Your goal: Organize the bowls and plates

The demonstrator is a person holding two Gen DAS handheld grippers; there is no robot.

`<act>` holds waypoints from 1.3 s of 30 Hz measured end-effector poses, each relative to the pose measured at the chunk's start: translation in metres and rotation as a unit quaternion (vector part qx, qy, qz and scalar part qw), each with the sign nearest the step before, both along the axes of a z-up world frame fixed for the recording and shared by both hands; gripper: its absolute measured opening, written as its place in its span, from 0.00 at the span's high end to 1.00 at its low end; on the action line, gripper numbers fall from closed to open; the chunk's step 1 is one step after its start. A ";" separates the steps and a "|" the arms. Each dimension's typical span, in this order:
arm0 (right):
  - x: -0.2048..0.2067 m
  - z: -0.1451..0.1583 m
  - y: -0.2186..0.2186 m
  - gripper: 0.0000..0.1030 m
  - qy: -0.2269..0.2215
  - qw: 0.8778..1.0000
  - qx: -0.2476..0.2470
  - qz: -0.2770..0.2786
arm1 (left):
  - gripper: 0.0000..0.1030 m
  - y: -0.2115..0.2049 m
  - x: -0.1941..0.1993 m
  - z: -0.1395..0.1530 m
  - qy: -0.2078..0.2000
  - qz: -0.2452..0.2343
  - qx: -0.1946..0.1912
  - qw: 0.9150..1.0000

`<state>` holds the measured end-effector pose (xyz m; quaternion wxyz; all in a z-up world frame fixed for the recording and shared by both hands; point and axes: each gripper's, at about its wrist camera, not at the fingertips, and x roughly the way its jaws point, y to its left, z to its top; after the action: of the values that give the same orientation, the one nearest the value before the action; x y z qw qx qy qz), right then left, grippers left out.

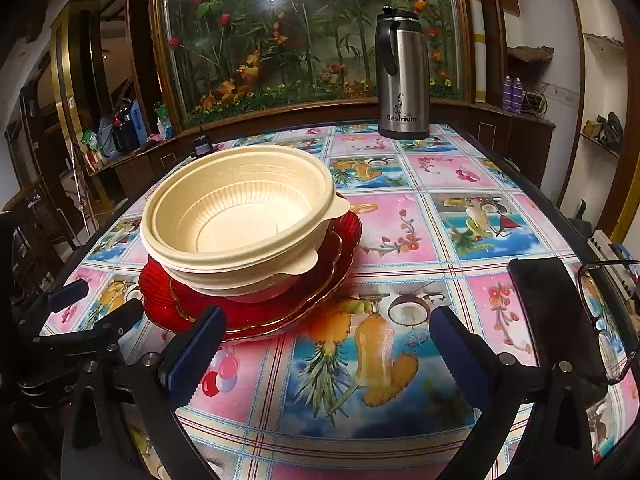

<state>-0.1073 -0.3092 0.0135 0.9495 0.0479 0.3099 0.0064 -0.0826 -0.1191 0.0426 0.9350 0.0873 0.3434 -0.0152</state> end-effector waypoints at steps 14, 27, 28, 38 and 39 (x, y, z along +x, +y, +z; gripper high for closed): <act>-0.001 0.001 -0.001 0.01 0.002 1.000 -0.002 -0.004 | 0.15 0.007 -0.003 0.003 -0.014 0.019 0.012 1.000; -0.003 0.003 0.008 0.01 -0.006 0.999 -0.032 -0.010 | 0.15 0.005 -0.010 0.005 -0.017 0.012 0.028 0.999; -0.003 0.003 0.008 0.01 -0.006 0.999 -0.034 -0.010 | 0.15 0.004 -0.010 0.005 -0.017 0.012 0.030 0.999; -0.004 0.003 0.009 0.01 -0.010 0.999 -0.039 -0.010 | 0.15 0.003 -0.012 0.006 -0.018 0.014 0.036 0.999; -0.004 0.003 0.009 0.01 -0.009 0.999 -0.038 -0.010 | 0.15 0.003 -0.012 0.006 -0.018 0.014 0.036 0.999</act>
<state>-0.1113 -0.2999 0.0164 0.9536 0.0146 0.3005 -0.0147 -0.0946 -0.1163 0.0481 0.9373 0.1168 0.3281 0.0117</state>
